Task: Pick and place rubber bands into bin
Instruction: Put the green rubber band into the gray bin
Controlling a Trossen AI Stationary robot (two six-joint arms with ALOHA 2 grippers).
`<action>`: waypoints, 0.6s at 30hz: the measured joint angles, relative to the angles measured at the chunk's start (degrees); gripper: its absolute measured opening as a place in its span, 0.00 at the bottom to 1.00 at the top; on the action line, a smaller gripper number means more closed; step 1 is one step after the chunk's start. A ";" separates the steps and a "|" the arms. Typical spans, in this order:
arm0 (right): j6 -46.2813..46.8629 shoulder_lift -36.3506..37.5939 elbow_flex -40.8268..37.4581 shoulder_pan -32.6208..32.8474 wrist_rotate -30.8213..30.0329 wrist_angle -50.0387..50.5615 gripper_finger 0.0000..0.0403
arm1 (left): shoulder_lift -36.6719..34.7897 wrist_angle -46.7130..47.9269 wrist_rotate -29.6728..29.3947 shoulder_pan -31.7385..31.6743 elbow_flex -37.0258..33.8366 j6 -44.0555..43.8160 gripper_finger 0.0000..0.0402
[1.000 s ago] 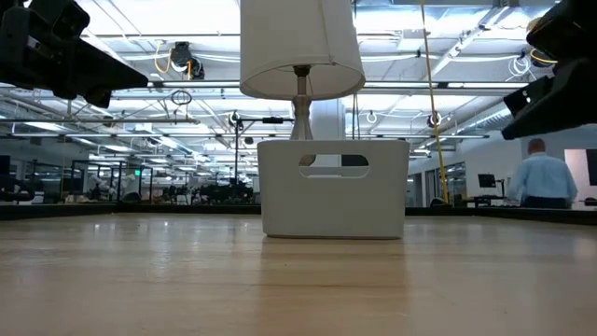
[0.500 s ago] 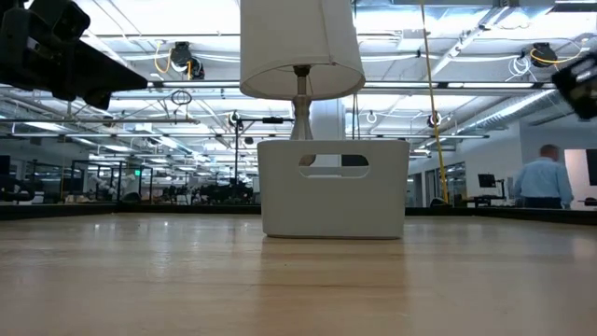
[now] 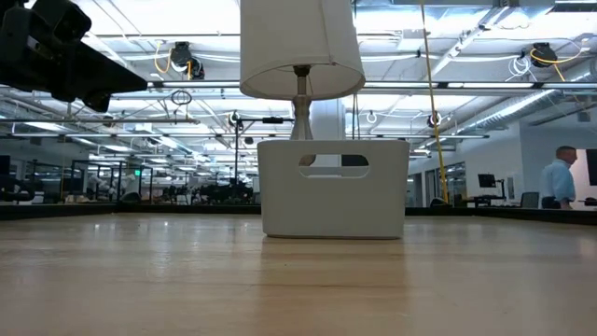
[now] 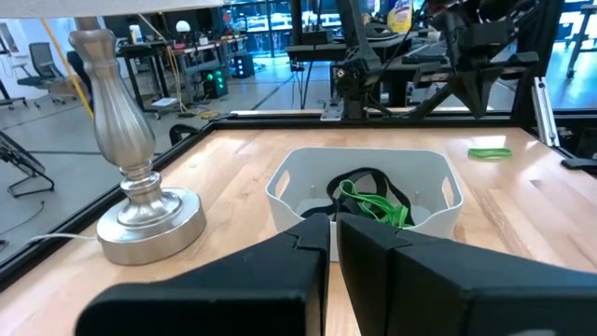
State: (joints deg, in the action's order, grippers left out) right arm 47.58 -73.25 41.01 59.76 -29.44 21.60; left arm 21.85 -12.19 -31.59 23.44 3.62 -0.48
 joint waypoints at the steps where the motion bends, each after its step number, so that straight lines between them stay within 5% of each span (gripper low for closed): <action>1: 0.63 -0.62 0.01 0.03 1.33 -0.19 0.00 | 0.00 0.00 0.00 0.00 0.00 0.03 0.08; 11: 7.87 -6.56 0.03 -0.49 13.76 0.34 0.30 | 0.01 -0.02 0.00 0.00 0.00 0.01 0.08; 18: 7.26 -10.40 0.03 -0.52 14.52 -0.26 0.44 | 0.01 0.00 0.00 0.00 0.00 -0.01 0.08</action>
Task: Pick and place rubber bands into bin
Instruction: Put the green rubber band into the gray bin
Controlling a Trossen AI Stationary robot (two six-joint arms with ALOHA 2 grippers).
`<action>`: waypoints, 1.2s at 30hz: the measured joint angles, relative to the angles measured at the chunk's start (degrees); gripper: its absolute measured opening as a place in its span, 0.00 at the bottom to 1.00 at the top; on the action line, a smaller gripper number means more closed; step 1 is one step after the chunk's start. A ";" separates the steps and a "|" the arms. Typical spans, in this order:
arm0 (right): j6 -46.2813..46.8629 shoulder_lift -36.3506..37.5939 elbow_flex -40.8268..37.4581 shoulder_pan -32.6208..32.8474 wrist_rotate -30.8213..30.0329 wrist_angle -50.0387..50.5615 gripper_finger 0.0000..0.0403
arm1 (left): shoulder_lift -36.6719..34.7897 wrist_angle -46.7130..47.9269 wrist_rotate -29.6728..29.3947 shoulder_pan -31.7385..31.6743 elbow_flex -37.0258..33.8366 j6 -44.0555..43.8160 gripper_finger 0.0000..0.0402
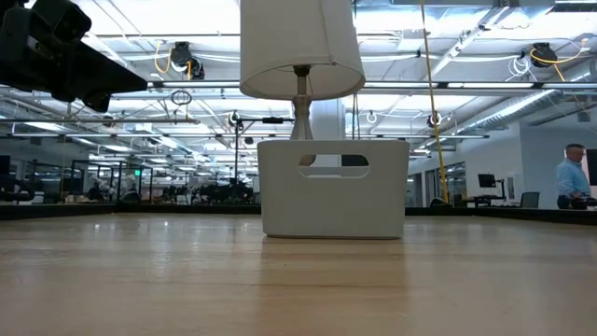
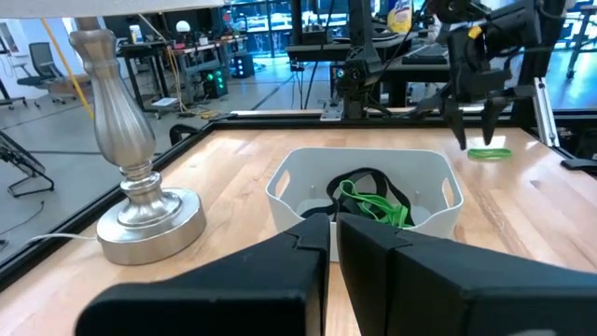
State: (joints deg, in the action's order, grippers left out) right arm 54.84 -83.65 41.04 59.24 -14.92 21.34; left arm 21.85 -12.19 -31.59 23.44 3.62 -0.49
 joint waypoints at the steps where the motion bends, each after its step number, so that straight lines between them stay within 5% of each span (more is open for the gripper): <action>1: -0.01 -0.67 0.00 0.00 -0.05 0.41 0.44 | 0.01 -0.02 0.00 0.00 0.00 0.00 0.08; 14: 0.04 -5.31 0.15 0.00 -0.83 -0.65 0.32 | 0.01 0.00 0.00 0.00 0.00 0.00 0.08; 26: -0.04 -5.45 0.04 -0.09 1.03 -1.29 0.02 | 0.01 0.00 0.00 0.00 0.00 0.00 0.08; 36: -7.21 -5.55 2.39 -1.75 0.04 2.63 0.00 | 0.00 -0.02 0.00 0.00 0.00 0.02 0.08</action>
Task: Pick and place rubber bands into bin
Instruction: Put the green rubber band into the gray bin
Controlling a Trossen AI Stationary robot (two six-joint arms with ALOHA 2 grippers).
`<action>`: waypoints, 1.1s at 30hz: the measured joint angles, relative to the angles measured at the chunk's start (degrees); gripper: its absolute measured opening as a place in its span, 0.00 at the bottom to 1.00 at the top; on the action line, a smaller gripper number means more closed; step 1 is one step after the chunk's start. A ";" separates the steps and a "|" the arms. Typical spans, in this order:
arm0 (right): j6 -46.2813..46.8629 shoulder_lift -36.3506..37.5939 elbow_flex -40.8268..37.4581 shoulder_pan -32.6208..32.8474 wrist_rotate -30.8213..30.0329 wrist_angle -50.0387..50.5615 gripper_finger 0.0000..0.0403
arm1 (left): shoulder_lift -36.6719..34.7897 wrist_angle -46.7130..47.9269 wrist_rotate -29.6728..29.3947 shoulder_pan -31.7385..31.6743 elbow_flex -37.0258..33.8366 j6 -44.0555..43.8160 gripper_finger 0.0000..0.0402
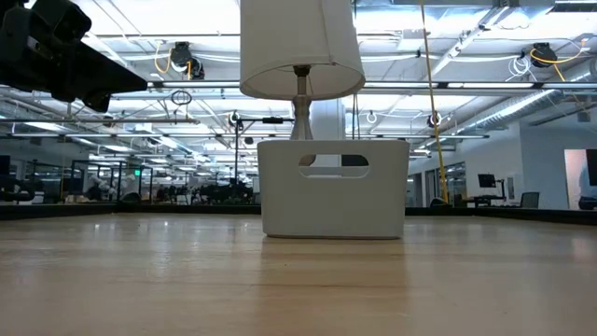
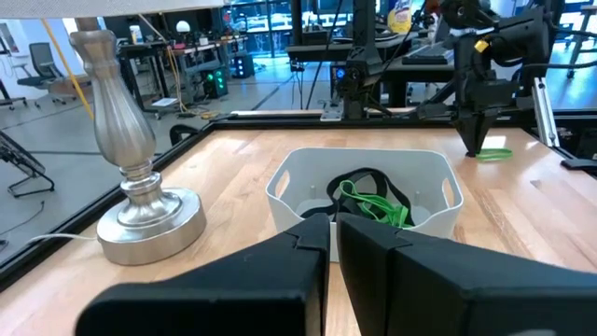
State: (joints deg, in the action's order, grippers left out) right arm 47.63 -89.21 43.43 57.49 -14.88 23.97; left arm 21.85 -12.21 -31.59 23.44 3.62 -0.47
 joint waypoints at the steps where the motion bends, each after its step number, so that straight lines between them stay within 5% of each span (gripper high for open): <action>1: -1.07 0.00 1.10 -0.49 -0.03 2.05 0.00 | 0.01 0.00 -0.01 0.00 0.00 -0.01 0.08; 9: -12.04 2.96 10.96 -4.86 -4.96 12.03 0.00 | 0.02 0.02 -0.02 0.00 0.00 0.06 0.08; 17: -20.02 8.26 13.10 -8.37 -13.91 10.15 0.00 | 0.02 0.01 -0.02 0.00 0.00 0.15 0.08; 26: -23.60 21.19 1.16 -8.76 -21.18 1.20 0.00 | 0.02 0.00 0.00 0.00 0.00 0.13 0.08; 33: -31.38 34.27 -13.25 -10.76 -21.15 -16.88 0.00 | 0.00 0.00 0.00 0.00 0.00 0.15 0.08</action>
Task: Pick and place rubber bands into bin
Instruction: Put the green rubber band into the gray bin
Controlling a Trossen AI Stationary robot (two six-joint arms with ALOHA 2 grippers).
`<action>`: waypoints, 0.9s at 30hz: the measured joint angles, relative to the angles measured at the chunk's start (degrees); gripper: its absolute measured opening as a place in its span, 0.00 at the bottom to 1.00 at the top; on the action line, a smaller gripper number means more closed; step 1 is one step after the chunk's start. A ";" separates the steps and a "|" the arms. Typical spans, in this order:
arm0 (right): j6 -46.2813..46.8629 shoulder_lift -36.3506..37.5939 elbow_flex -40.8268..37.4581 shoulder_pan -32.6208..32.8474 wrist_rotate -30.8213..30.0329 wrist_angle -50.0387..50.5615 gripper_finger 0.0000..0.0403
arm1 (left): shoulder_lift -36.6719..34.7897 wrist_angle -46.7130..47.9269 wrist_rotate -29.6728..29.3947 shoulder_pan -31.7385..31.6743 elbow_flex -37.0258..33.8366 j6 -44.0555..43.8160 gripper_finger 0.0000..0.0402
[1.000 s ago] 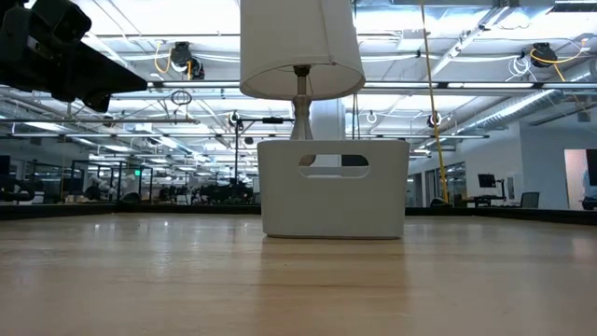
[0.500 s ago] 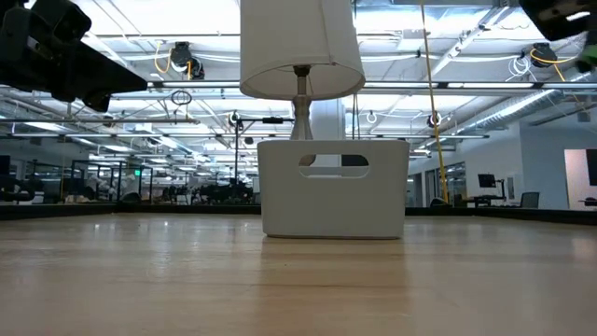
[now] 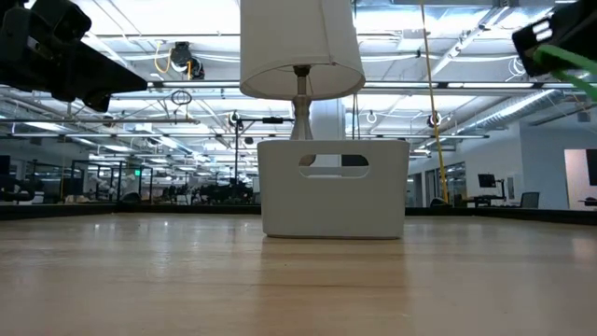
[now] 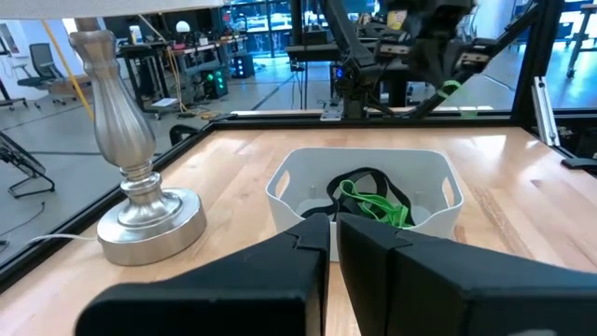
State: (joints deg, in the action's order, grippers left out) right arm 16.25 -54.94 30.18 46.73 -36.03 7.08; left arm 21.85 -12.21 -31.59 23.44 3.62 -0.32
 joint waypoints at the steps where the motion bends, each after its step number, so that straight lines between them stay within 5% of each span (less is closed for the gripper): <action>1: -0.69 1.56 -2.20 -0.34 0.00 -2.27 0.00 | 0.01 0.02 0.00 0.00 0.00 0.00 0.08; 8: -3.55 6.82 -11.05 -5.26 0.53 -13.72 0.00 | 0.01 0.02 0.00 -0.01 0.00 0.18 0.08; 12: -9.68 5.56 -11.13 -10.64 6.69 -21.82 0.00 | 0.01 0.00 0.00 0.00 0.00 0.59 0.08; 19: -19.35 -0.99 -11.01 -21.15 19.45 -37.36 0.00 | 0.01 0.00 0.00 0.00 0.00 0.57 0.08; 27: -20.88 -13.64 -4.65 -29.65 25.66 -38.50 0.00 | -0.01 0.02 -0.02 -0.01 0.00 1.22 0.08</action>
State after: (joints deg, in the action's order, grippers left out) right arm -4.63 -68.58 25.52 17.08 -10.37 -31.41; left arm 21.85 -12.19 -31.62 23.43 3.62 0.90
